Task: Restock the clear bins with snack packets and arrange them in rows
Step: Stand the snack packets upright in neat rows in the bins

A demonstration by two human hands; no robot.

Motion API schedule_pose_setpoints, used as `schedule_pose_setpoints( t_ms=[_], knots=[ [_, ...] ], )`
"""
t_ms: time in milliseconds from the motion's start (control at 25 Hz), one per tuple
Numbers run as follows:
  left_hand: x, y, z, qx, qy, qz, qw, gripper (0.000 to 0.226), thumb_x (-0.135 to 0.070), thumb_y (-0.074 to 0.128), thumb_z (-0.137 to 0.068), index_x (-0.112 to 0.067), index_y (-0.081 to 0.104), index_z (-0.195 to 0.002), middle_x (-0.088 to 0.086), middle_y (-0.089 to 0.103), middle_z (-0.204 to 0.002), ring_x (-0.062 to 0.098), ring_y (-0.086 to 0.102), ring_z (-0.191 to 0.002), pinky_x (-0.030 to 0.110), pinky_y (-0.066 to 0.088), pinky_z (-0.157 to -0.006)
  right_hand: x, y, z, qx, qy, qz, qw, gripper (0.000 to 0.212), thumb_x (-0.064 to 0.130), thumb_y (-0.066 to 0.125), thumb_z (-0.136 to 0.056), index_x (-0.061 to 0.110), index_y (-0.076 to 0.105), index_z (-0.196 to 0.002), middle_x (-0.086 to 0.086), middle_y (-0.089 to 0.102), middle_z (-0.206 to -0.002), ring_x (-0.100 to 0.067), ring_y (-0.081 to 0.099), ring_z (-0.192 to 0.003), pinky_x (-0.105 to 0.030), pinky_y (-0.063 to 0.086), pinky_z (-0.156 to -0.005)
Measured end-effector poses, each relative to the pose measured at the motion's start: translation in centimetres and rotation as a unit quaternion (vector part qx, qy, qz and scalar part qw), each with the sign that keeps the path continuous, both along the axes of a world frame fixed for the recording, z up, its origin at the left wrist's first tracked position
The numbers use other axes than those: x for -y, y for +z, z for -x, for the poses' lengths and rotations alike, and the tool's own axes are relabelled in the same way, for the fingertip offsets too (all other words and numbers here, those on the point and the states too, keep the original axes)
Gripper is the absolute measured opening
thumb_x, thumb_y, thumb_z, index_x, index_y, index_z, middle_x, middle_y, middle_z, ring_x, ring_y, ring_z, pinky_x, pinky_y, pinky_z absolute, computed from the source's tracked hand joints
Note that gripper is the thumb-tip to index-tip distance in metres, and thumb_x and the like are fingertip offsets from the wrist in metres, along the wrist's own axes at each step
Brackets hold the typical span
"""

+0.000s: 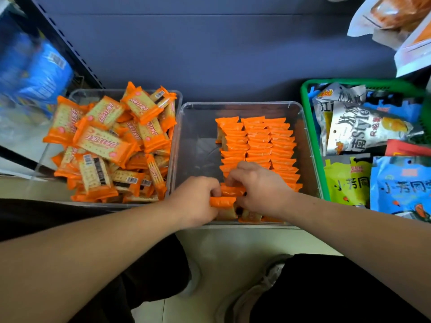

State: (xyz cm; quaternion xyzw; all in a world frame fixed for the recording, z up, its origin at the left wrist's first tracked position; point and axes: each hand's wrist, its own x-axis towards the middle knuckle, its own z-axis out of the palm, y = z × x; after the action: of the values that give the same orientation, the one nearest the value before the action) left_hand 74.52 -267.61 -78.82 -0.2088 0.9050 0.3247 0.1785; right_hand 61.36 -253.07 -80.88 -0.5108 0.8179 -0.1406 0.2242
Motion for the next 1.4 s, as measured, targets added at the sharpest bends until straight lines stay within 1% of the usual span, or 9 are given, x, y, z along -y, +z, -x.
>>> schedule_pose_setpoints(
  t_ms=[200, 320, 520, 720, 800, 960, 1080, 1200, 1400],
  knots=[
    [-1.6, -1.5, 1.3, 0.045, 0.038, -0.014, 0.998, 0.022, -0.029, 0.093, -0.070, -0.025, 0.071, -0.071, -0.009, 0.066, -0.076, 0.014, 0.064, -0.075, 0.026, 0.043, -0.063, -1.0, 2.7, 2.5, 0.002, 0.037, -0.114, 0.993, 0.033, 0.051, 0.082, -0.079, 0.038, 0.058, -0.099, 0.016, 0.058, -0.097, -0.013, 0.059, -0.095, -0.031, 0.050, -0.073],
    [-0.9, -0.5, 1.8, 0.067, 0.032, -0.030, 0.997, 0.029, -0.040, 0.095, -0.069, -0.026, 0.071, -0.079, -0.011, 0.065, -0.079, 0.008, 0.061, -0.077, 0.025, 0.042, -0.062, -2.2, 2.6, 2.4, -0.034, 0.077, -0.202, 0.976, 0.033, 0.058, 0.080, -0.080, 0.038, 0.061, -0.098, 0.014, 0.063, -0.103, -0.015, 0.060, -0.096, -0.031, 0.051, -0.074],
    [-1.2, -1.5, 0.9, 0.042, 0.082, -0.017, 0.996, 0.052, -0.045, 0.093, -0.069, -0.025, 0.051, -0.092, -0.003, 0.067, -0.088, 0.018, 0.065, -0.083, 0.037, 0.052, -0.068, -3.2, 1.8, 1.1, -0.131, 0.111, -0.168, 0.971, 0.034, 0.046, 0.068, -0.094, 0.031, 0.061, -0.124, 0.006, 0.063, -0.122, -0.024, 0.061, -0.114, -0.039, 0.054, -0.091],
    [-0.9, -2.0, 1.4, 0.043, 0.120, -0.045, 0.991, 0.053, -0.060, 0.087, -0.073, -0.026, 0.059, -0.104, -0.004, 0.070, -0.097, 0.016, 0.067, -0.091, 0.036, 0.055, -0.076, -3.8, 2.0, 2.2, -0.115, 0.093, -0.165, 0.975, 0.027, 0.037, 0.070, -0.096, 0.036, 0.065, -0.122, 0.007, 0.062, -0.122, -0.023, 0.060, -0.114, -0.039, 0.056, -0.088],
    [-1.2, -2.3, 1.1, 0.057, 0.121, -0.051, 0.990, 0.043, -0.055, 0.089, -0.073, -0.024, 0.067, -0.094, -0.003, 0.071, -0.090, 0.016, 0.068, -0.087, 0.038, 0.056, -0.076, -4.0, 1.8, 2.5, -0.084, 0.075, -0.177, 0.978, 0.029, 0.040, 0.072, -0.094, 0.039, 0.065, -0.122, 0.009, 0.061, -0.123, -0.021, 0.060, -0.115, -0.035, 0.055, -0.086],
    [-2.0, -2.9, 1.0, 0.068, 0.134, -0.073, 0.986, 0.044, -0.047, 0.096, -0.068, -0.017, 0.070, -0.086, -0.003, 0.068, -0.079, 0.014, 0.063, -0.074, 0.032, 0.048, -0.063, -4.1, 1.1, 2.4, -0.077, 0.077, -0.158, 0.981, 0.031, 0.051, 0.071, -0.092, 0.042, 0.066, -0.122, 0.016, 0.048, -0.106, -0.015, 0.058, -0.113, -0.028, 0.043, -0.076],
    [-2.2, -3.2, 1.7, 0.072, 0.171, -0.084, 0.979, 0.047, -0.049, 0.098, -0.062, -0.017, 0.072, -0.084, 0.001, 0.073, -0.078, 0.018, 0.070, -0.076, 0.040, 0.062, -0.071, -3.9, 1.9, 2.7, -0.057, 0.072, -0.158, 0.983, 0.032, 0.055, 0.071, -0.091, 0.042, 0.068, -0.121, 0.016, 0.056, -0.110, -0.013, 0.059, -0.110, -0.028, 0.046, -0.078],
    [-1.9, -2.9, 2.0, 0.088, 0.222, -0.141, 0.961, 0.058, -0.048, 0.097, -0.065, -0.014, 0.069, -0.103, 0.008, 0.075, -0.090, 0.023, 0.077, -0.080, 0.045, 0.066, -0.074, -3.6, 2.4, 2.9, -0.054, 0.060, -0.166, 0.983, 0.028, 0.055, 0.069, -0.092, 0.041, 0.068, -0.115, 0.014, 0.064, -0.109, -0.015, 0.061, -0.105, -0.032, 0.053, -0.081],
    [-0.8, -1.1, 1.2, 0.105, 0.238, -0.159, 0.953, 0.032, -0.038, 0.081, -0.089, -0.017, 0.071, -0.111, 0.007, 0.076, -0.103, 0.020, 0.075, -0.093, 0.043, 0.065, -0.084, -2.2, 4.8, 2.7, -0.058, 0.077, -0.200, 0.975, 0.030, 0.055, 0.065, -0.094, 0.038, 0.064, -0.119, 0.014, 0.057, -0.102, -0.017, 0.061, -0.106, -0.034, 0.054, -0.080]
  ],
)
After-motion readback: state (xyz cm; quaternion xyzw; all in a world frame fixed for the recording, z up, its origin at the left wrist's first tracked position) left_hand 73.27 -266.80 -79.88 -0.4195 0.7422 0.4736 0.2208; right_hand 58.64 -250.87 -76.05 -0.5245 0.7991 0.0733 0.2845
